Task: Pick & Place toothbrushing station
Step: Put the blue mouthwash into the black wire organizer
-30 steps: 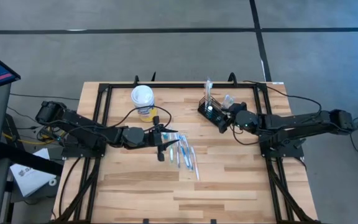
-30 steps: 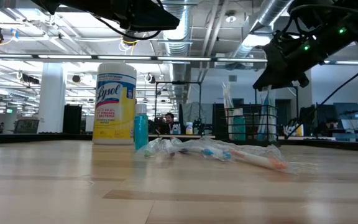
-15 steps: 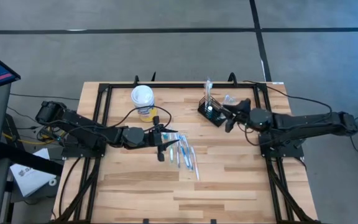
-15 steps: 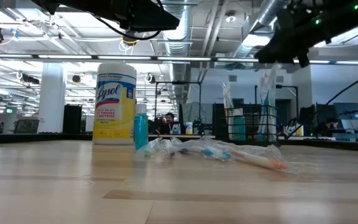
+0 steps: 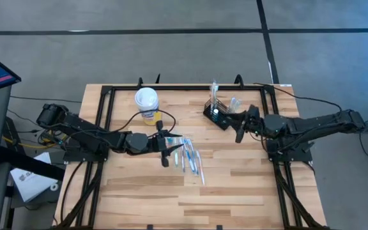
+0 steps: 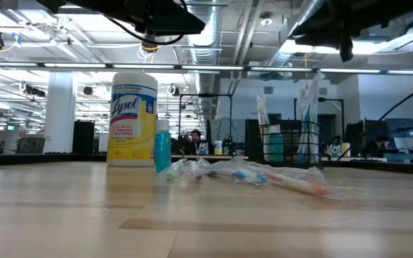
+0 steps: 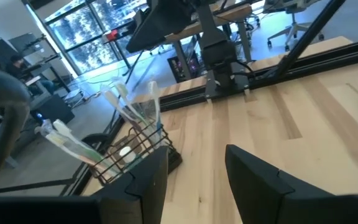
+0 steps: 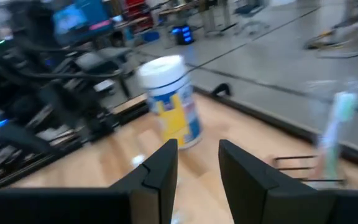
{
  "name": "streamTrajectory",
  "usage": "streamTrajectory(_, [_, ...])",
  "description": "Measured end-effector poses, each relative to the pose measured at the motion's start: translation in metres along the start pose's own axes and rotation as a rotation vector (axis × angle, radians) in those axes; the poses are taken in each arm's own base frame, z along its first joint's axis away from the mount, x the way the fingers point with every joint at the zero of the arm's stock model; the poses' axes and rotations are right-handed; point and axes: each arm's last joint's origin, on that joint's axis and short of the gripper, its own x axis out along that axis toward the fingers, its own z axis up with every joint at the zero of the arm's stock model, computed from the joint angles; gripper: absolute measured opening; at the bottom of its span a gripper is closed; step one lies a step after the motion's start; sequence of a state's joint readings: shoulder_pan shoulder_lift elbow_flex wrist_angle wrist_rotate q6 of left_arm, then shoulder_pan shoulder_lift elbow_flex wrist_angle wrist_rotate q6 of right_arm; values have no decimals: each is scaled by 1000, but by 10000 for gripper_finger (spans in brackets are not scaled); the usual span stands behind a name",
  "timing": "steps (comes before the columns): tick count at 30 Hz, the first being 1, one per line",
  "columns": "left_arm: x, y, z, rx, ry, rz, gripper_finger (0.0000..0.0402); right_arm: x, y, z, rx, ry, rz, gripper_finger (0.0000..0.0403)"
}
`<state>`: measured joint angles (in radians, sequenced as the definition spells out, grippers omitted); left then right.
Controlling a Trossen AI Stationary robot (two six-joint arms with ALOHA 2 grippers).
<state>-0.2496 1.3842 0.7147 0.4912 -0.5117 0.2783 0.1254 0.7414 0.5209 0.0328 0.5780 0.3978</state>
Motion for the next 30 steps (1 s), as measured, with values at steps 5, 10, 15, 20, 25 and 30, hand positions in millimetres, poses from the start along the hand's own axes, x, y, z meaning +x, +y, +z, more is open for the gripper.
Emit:
streamTrajectory(5, [-7,-10,-6,-7,33,25,154,0,11,-8,-24,73,120,108])
streamTrajectory(10, [-16,-16,-25,-97,83,55,154,6,18,-19,-91,128,138,108])
streamTrajectory(15, [-22,-20,-45,-190,128,48,154,14,22,-30,-124,174,122,108])
streamTrajectory(20, [-27,-21,-62,-274,167,53,154,22,24,-39,-152,213,105,108])
streamTrajectory(25, [-32,-21,-77,-318,204,62,154,27,25,-46,-169,238,91,108])
streamTrajectory(30, [-38,-21,-94,-400,240,89,154,29,25,-49,-183,255,83,108])
